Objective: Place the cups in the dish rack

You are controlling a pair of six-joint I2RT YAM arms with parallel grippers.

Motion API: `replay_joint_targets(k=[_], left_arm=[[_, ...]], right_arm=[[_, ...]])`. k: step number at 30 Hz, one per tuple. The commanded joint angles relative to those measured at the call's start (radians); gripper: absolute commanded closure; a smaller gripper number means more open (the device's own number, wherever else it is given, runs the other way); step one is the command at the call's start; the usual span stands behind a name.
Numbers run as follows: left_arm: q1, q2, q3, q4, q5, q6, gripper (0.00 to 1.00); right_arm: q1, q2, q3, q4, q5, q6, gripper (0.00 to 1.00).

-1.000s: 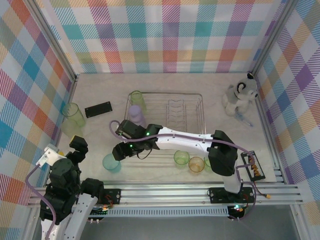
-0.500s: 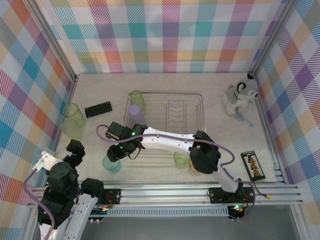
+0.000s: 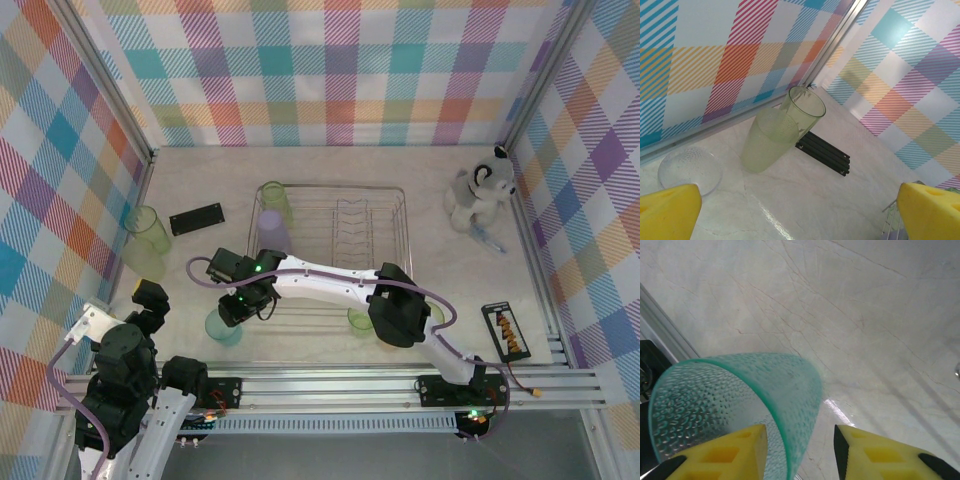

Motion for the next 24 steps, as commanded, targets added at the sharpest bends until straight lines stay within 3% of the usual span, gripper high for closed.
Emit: replay_joint_targets(k=[1,24], left_arm=[[0.011,-0.017,0.002,-0.009,-0.028,0.022,0.0],[0.011,-0.017,0.002,-0.017,-0.025,0.021,0.0]], right_arm=[[0.009,0.02,0.046,-0.047,0.027,-0.027,0.61],[0.011,0.039,0.086,-0.11,0.056,-0.044,0.8]])
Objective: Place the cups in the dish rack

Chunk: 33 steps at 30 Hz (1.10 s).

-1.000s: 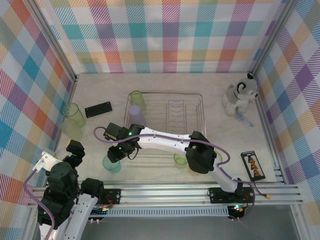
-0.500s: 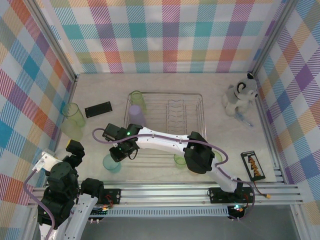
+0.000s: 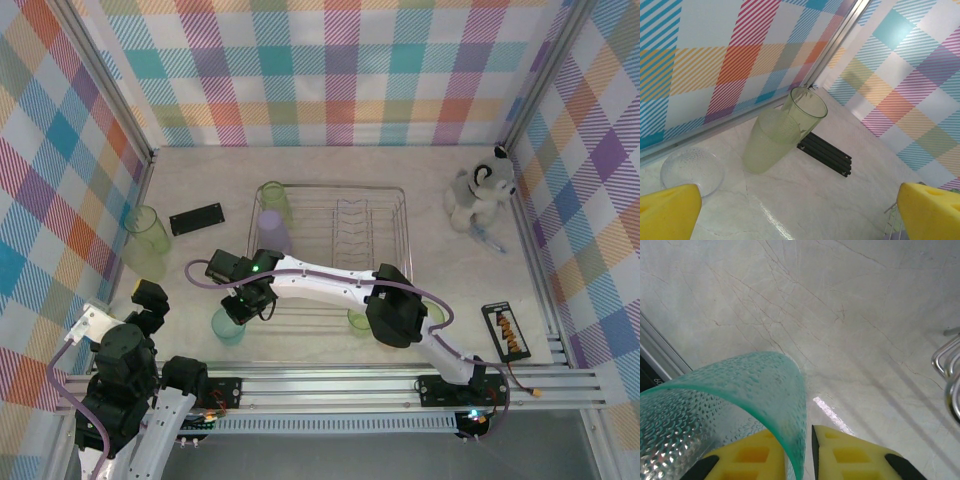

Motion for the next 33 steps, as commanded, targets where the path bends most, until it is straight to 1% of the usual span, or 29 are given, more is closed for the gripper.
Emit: replay_joint_targets(k=[1,5,11,16,19,22,28,31,33], left_arm=[[0.011,-0.017,0.003,-0.015,-0.016,0.021,0.0],[0.011,-0.018,0.006,-0.017,-0.014,0.022,0.0],[0.011,-0.017,0.016,-0.017,0.001,0.026,0.0],[0.011,-0.015,0.018,0.009,0.067,0.035,0.0],[0.011,0.002,0.018,0.052,0.144,0.045,0.0],[0.011,0.052,0.03,0.107,0.252,0.056,0.0],[0.011,0.261,0.105,0.235,0.556,0.125,0.0],[0.011,0.376,0.14,0.317,0.773,0.168,0.0],[0.011,0.452,0.155,0.378,0.934,0.178,0.0]], right_arm=[[0.007,0.012,0.044,-0.038,0.014,-0.018,0.81],[0.008,-0.011,0.055,-0.057,0.012,-0.019,0.88],[0.005,-0.098,0.053,-0.073,-0.014,-0.043,1.0],[-0.014,-0.207,0.013,-0.069,-0.057,-0.071,1.0],[-0.044,-0.314,-0.092,-0.003,-0.097,-0.071,1.0],[-0.1,-0.445,-0.24,0.095,-0.165,-0.053,1.0],[-0.278,-0.731,-0.599,0.345,-0.329,0.081,1.0],[-0.365,-0.853,-0.709,0.357,-0.337,0.127,1.0],[-0.432,-0.926,-0.762,0.353,-0.371,0.141,1.0]])
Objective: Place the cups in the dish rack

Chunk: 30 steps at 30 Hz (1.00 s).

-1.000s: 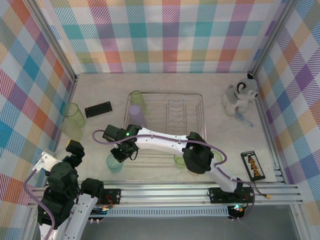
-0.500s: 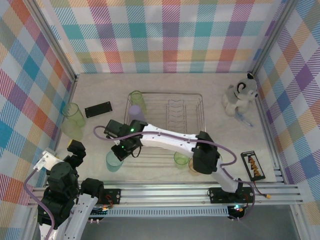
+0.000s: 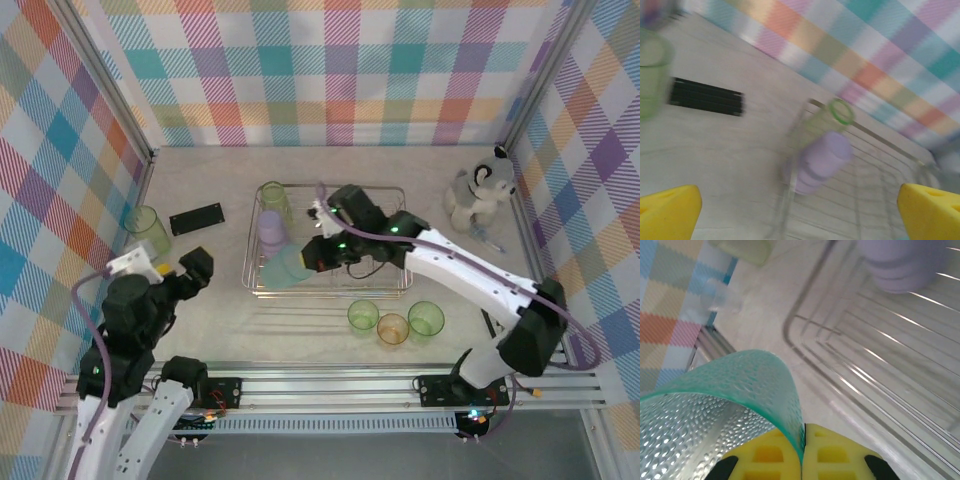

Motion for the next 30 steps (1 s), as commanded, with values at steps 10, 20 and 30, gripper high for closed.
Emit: replay_joint_targets(k=[10,20,30], left_arm=[[-0.021,0.306,0.024,0.47,0.805,-0.028,0.0],[-0.252,0.444,0.002,0.751,0.911,-0.115,0.0],[-0.289,0.49,-0.014,0.866,0.851,-0.15,0.0]], right_arm=[[-0.343,-0.394,-0.25,0.222,-0.317,0.18,1.0],[-0.4,-0.364,-0.256,0.43,-0.535,0.34,1.0],[-0.395,-0.306,-0.219,0.446,-0.633,0.373,1.0]])
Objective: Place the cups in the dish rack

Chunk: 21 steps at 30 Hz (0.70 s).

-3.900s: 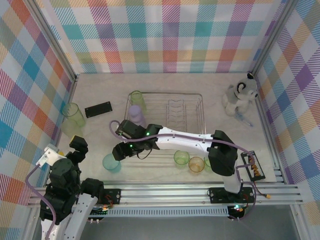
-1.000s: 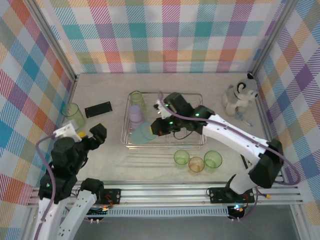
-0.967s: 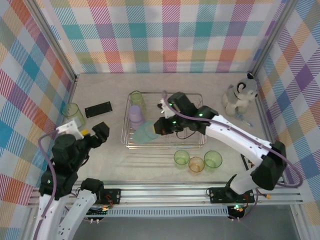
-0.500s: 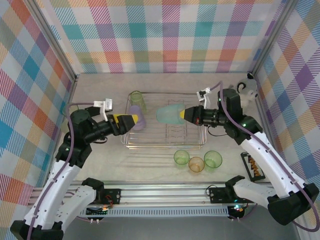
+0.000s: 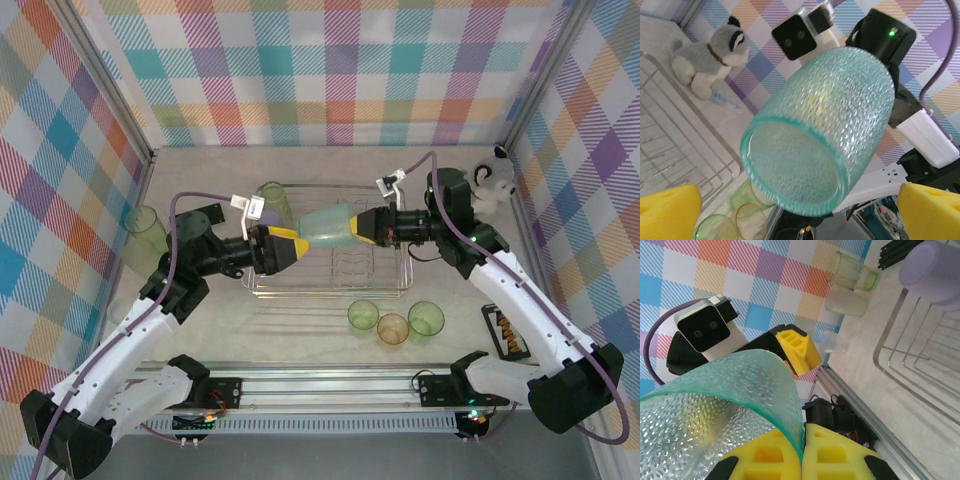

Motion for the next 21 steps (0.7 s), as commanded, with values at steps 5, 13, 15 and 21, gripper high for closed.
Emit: replay_joint_targets(k=[5,13,15,21], left_arm=[[-0.012,0.018,-0.034,0.228,0.023,-0.101,0.0],[-0.026,0.032,-0.03,0.149,0.025,-0.046,0.01],[-0.027,0.021,-0.034,0.16,0.022,-0.045,0.01],[-0.026,0.008,-0.032,0.154,0.011,-0.055,0.02]], right_arm=[[0.013,0.009,0.011,0.125,-0.073,0.062,1.0],[0.017,0.068,0.04,0.161,-0.095,0.073,1.0],[0.024,0.085,0.042,0.162,-0.101,0.072,1.0],[0.045,0.118,0.049,0.17,-0.089,0.068,1.0]])
